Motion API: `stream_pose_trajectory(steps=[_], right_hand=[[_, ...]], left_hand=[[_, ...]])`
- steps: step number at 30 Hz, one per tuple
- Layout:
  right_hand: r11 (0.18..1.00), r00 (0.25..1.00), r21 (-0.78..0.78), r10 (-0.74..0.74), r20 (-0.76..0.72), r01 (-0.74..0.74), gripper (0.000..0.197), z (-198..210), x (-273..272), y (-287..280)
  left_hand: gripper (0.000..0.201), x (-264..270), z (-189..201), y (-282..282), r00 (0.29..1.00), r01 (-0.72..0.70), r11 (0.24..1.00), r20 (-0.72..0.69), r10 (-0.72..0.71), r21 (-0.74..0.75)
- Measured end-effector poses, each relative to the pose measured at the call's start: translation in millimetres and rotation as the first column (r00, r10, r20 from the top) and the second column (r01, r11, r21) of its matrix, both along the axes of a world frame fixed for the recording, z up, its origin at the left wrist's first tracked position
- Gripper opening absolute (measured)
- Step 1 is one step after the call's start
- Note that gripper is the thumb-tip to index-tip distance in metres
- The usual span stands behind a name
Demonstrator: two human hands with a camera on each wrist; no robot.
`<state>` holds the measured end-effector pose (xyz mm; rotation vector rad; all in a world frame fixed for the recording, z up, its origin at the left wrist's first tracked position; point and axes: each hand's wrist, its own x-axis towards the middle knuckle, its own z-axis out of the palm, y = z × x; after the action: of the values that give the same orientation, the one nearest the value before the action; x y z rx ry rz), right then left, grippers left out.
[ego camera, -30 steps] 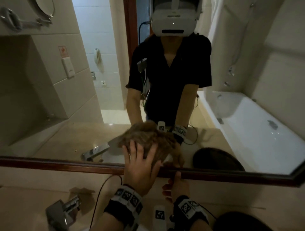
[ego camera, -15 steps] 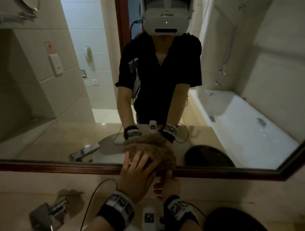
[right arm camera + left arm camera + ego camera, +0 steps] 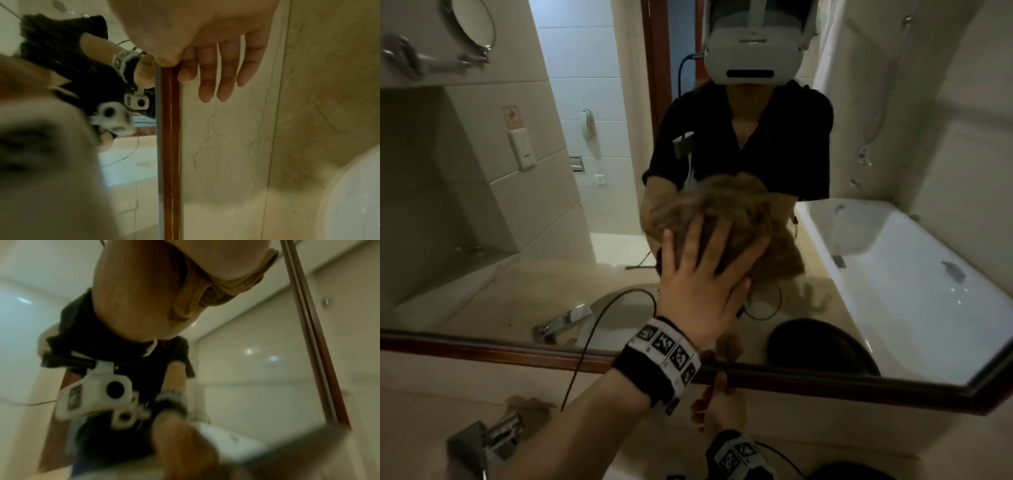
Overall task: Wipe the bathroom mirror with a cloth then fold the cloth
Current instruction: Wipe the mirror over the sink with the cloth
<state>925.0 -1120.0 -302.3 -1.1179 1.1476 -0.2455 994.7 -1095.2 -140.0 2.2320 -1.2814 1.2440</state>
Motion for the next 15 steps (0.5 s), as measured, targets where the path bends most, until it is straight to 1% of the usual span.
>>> stream_pose_trajectory(steps=[1, 3, 5, 6, 7, 8, 10, 12, 14, 15], right_hand=[[1.000, 1.000, -0.020, 0.011, -0.002, -0.011, 0.058, -3, 1, 1], [0.998, 0.999, -0.049, 0.038, 0.004, -0.037, 0.058, -5, 0, -1], [0.997, 0.997, -0.031, 0.072, 0.004, -0.072, 0.059, -3, -3, -4], [0.996, 0.996, -0.023, 0.091, 0.007, -0.091, 0.060, -1, -5, -6], [0.995, 0.995, -0.020, 0.098, 0.020, -0.098, 0.059, 0, -7, -7], [0.995, 0.995, -0.023, 0.099, 0.031, -0.098, 0.059, 2, -9, -8], [0.996, 0.996, -0.021, 0.086, 0.016, -0.085, 0.060, 7, -9, -8], [0.997, 0.997, 0.026, 0.076, 0.007, -0.076, 0.057, 16, -9, -8], [0.993, 0.997, 0.088, 0.075, 0.005, -0.075, 0.050, 25, -7, -6], [0.990, 0.997, 0.119, 0.078, 0.005, -0.078, 0.047, 30, -7, -6]], left_hand=[[0.056, 0, -23, 7, 1.000, 0.011, 0.995, 0.026, -0.014, 0.099], [0.053, 2, -74, 34, 0.999, 0.001, 0.955, 0.037, -0.012, 0.296], [0.052, 2, -109, 65, 0.998, -0.031, 0.894, -0.029, 0.049, 0.446], [0.052, 1, -117, 76, 0.993, -0.035, 0.873, -0.084, 0.087, 0.486], [0.051, -1, -119, 83, 0.983, -0.033, 0.870, -0.141, 0.117, 0.491], [0.049, -2, -113, 85, 0.973, -0.035, 0.885, -0.186, 0.136, 0.464], [0.053, -4, -82, 75, 0.965, -0.042, 0.946, -0.234, 0.122, 0.321], [0.060, -6, -29, 53, 0.974, -0.033, 0.996, -0.219, 0.051, 0.086], [0.065, -8, 32, 27, 0.986, -0.043, 0.993, -0.164, 0.024, -0.114], [0.064, -9, 58, 16, 0.989, -0.064, 0.984, -0.142, 0.041, -0.164]])
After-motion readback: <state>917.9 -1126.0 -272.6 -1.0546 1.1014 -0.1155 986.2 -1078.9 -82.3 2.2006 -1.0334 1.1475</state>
